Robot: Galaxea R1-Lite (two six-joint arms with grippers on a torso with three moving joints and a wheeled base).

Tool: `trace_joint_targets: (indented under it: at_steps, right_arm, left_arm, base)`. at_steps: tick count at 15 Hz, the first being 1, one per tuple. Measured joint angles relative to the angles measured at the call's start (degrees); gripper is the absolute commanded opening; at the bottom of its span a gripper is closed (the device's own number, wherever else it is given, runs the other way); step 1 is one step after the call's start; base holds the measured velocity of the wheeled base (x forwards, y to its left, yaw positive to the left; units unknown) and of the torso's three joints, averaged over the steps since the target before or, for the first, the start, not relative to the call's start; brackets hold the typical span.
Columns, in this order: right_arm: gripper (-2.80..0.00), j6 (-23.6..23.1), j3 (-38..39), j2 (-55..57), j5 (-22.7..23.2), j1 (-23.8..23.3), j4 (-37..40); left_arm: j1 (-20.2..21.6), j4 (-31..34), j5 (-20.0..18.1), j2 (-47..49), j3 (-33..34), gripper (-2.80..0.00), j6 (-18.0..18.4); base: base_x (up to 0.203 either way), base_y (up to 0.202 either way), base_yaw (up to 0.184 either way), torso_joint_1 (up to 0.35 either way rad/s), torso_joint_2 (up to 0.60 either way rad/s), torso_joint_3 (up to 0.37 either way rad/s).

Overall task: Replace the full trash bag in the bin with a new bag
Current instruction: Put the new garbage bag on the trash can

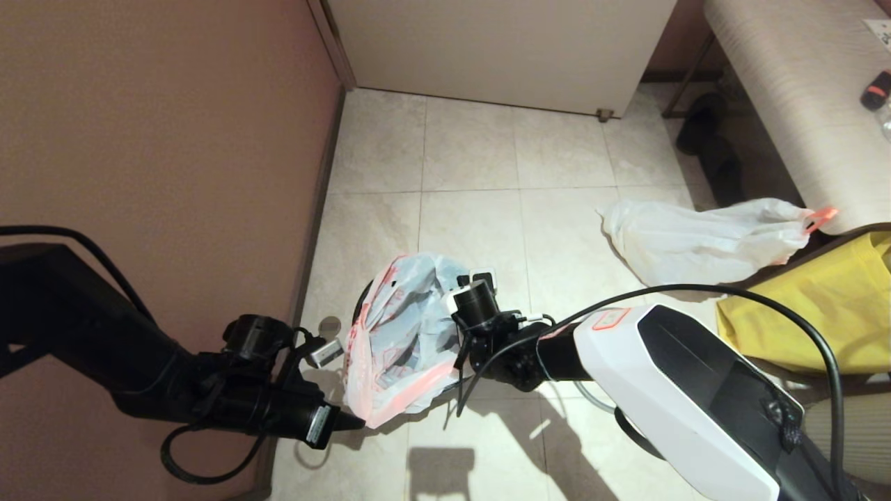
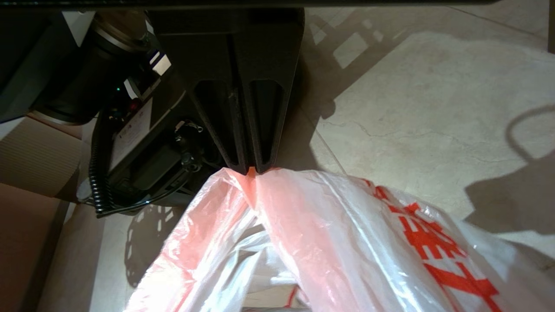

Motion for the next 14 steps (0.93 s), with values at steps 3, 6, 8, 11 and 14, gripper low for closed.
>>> trace_joint_targets:
  at_steps: [3,6,8,11,14]
  right_arm:
    - [-2.8,0.4,0.0,0.0,0.1,0.0,-0.1]
    - [-2.8,0.8,0.1,0.1,0.1,0.2,-0.2]
    - [-2.8,0.8,0.2,0.3,0.1,0.3,-0.2]
    - [-2.8,0.8,0.3,0.8,0.0,0.2,-0.2]
    - [-2.8,0.8,1.3,1.6,-0.2,1.0,-0.5]
  left_arm:
    - [1.7,-0.8,-0.8,2.4,-1.5,-2.8,-0.6]
    - [2.3,-4.5,-2.4,2.8,-1.9,-2.8,-5.3]
    - [2.4,-7.2,-4.7,0.6,-0.4,-2.8,-7.2]
    - [2.1,-5.9,-8.8,-4.5,1.2,-2.8,-8.0]
    - [1.4,-5.8,-9.8,-6.4,0.9,-2.8,-10.2]
  base:
    - [0.0,0.0,0.0,0.0,0.0,0.0]
    - [0.0,0.0,0.0,0.0,0.0,0.0]
    - [0.0,0.0,0.0,0.0,0.0,0.0]
    - [0.0,0.0,0.0,0.0,0.0,0.0]
    - [0.0,0.0,0.0,0.0,0.0,0.0]
